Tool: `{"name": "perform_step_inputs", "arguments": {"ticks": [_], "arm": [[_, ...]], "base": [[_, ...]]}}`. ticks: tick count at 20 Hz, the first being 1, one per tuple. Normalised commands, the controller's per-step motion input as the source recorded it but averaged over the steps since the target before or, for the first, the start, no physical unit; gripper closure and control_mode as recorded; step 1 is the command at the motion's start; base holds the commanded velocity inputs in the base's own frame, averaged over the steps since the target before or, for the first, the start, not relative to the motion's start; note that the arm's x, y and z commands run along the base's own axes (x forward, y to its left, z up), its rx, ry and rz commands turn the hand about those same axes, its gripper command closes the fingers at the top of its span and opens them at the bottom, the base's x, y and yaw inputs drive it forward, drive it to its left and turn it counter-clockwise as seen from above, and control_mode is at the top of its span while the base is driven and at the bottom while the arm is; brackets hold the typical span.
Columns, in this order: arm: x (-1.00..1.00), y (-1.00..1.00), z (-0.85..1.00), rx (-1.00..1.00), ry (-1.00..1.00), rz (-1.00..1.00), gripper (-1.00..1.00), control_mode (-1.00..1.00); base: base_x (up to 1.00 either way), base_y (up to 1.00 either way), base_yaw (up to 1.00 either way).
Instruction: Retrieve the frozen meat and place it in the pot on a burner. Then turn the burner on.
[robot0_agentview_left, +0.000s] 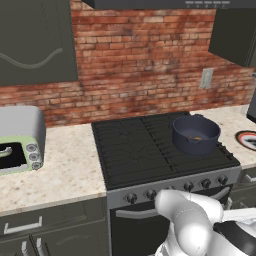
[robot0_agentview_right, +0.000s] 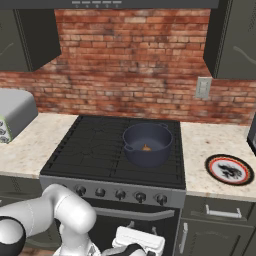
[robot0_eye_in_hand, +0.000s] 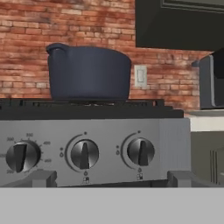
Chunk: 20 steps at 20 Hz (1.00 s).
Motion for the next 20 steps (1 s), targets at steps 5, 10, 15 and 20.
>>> {"name": "perform_step_inputs", "arguments": {"ticks": [5,10,15,20], "arm": [[0.0,0.0,-0.01,0.01,0.0,0.0,-1.0,-1.0],[0.03,-0.04,0.0,0.0,0.0,0.01,-1.0,-1.0],[0.08,-0.13,0.0,0.0,0.0,0.06,-1.0,-1.0],[0.0,-0.01,0.0,0.0,0.0,0.04,-1.0,-1.0]], "base": [[0.0,0.0,0.0],[0.0,0.0,0.0],[0.0,0.0,0.0],[0.0,0.0,0.0]]}}
